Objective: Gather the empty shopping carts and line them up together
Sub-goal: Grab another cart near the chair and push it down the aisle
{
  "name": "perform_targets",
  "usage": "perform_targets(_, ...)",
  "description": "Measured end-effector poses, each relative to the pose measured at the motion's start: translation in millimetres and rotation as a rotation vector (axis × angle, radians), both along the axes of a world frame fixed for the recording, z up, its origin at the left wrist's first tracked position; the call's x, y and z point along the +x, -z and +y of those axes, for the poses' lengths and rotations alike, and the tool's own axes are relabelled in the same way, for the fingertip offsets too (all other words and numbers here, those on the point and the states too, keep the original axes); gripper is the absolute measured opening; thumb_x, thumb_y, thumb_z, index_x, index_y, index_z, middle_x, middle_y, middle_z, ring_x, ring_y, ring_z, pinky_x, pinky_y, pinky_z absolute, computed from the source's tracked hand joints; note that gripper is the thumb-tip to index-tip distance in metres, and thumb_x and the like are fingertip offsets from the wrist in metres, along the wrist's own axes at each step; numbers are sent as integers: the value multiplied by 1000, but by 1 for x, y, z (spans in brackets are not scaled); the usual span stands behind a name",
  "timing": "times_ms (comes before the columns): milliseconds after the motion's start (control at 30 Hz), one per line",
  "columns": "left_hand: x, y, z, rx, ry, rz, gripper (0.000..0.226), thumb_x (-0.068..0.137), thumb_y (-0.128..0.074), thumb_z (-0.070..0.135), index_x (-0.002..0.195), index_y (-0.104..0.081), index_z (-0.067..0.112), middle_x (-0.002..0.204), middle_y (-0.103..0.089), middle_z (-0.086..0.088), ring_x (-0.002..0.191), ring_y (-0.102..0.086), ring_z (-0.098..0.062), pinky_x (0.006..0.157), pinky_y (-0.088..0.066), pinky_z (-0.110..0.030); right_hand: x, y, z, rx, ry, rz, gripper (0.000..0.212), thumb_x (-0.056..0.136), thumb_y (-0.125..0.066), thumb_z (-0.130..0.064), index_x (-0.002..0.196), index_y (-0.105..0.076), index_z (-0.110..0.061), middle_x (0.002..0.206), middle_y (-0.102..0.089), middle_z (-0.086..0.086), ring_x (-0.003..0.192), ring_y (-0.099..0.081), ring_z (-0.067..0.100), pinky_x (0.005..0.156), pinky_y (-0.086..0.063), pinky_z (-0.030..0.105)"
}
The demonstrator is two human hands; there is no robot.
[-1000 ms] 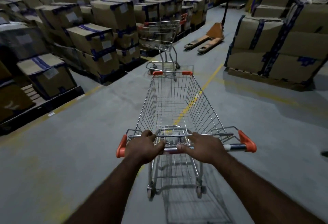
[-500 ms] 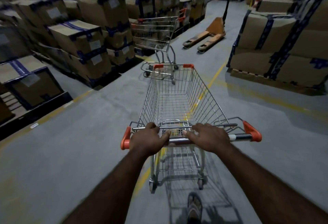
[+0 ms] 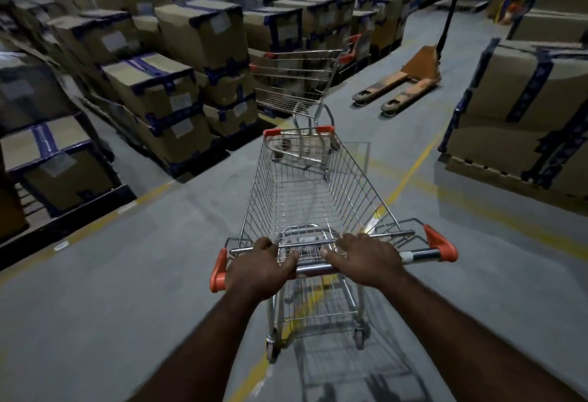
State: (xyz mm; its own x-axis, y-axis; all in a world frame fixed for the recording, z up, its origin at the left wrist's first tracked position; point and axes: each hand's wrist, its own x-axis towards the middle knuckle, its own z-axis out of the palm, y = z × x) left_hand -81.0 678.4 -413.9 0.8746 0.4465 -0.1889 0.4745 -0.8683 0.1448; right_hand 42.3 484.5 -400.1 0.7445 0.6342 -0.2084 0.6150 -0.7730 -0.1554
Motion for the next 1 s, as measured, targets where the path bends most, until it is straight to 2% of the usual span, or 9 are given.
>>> perform_targets(167, 75, 3, 27, -4, -79, -16, 91, 83, -13, 84, 132, -61, 25, 150, -42, 9, 121, -60, -23, 88, -45, -39, 87, 1, 34, -8, -38, 21, 78, 88, -21, -84, 137, -54, -33, 144, -53, -7, 130, -50, 22, 99, -44, 44)
perform_targets(267, 122, 6, 49, -8, -106, -20, 88, 85, -15, 84, 131, -62, 25, 149, -43, 9, 119, -61, -24, 88, -46, -39, 138, 4, 59, 7, -65, 2, 75, 88, -22, -83, 134, -55, -34, 140, -56, -7, 128, -52, 21, 98, -45, 41)
perform_targets(467, 222, 7, 100, -1, -134, -39, 80, 91, -20, 79, 135, -60, 24, 153, -39, 7, 122, -60, -25, 88, -44, -38, 257, 20, 123, 15, -52, -46, 95, 72, -10, -96, 131, -55, -37, 132, -61, -3, 124, -56, 22, 98, -45, 42)
perform_targets(600, 284, 5, 136, -36, -172, -47, 80, 91, -21, 78, 136, -58, 23, 152, -40, 5, 121, -60, -26, 91, -46, -40, 324, 14, 165, 6, -116, -37, 92, 75, -12, -92, 133, -54, -34, 134, -60, -3, 126, -54, 21, 99, -45, 41)
perform_targets(733, 343, 5, 173, -33, -203, -48, 84, 89, -18, 79, 134, -59, 22, 152, -41, 4, 120, -60, -26, 89, -48, -40, 385, 9, 206, -4, -152, -43, 80, 84, -22, -87, 131, -55, -33, 132, -60, 1, 124, -56, 24, 98, -46, 41)
perform_targets(833, 380, 7, 195, -42, -231, -47, 85, 88, -17, 80, 133, -61, 22, 154, -39, 3, 120, -60, -27, 87, -47, -40, 427, 12, 231, 9, -167, -42, 84, 80, -19, -91, 132, -54, -33, 131, -62, 3, 122, -58, 26, 96, -47, 42)
perform_targets(1000, 446, 7, 229, -19, -282, -41, 81, 90, -19, 78, 131, -62, 22, 154, -38, 2, 120, -60, -28, 84, -44, -38, 502, 15, 276, 9, -245, -75, 88, 80, -16, -91, 132, -58, -33, 139, -59, -4, 125, -57, 23, 97, -47, 42)
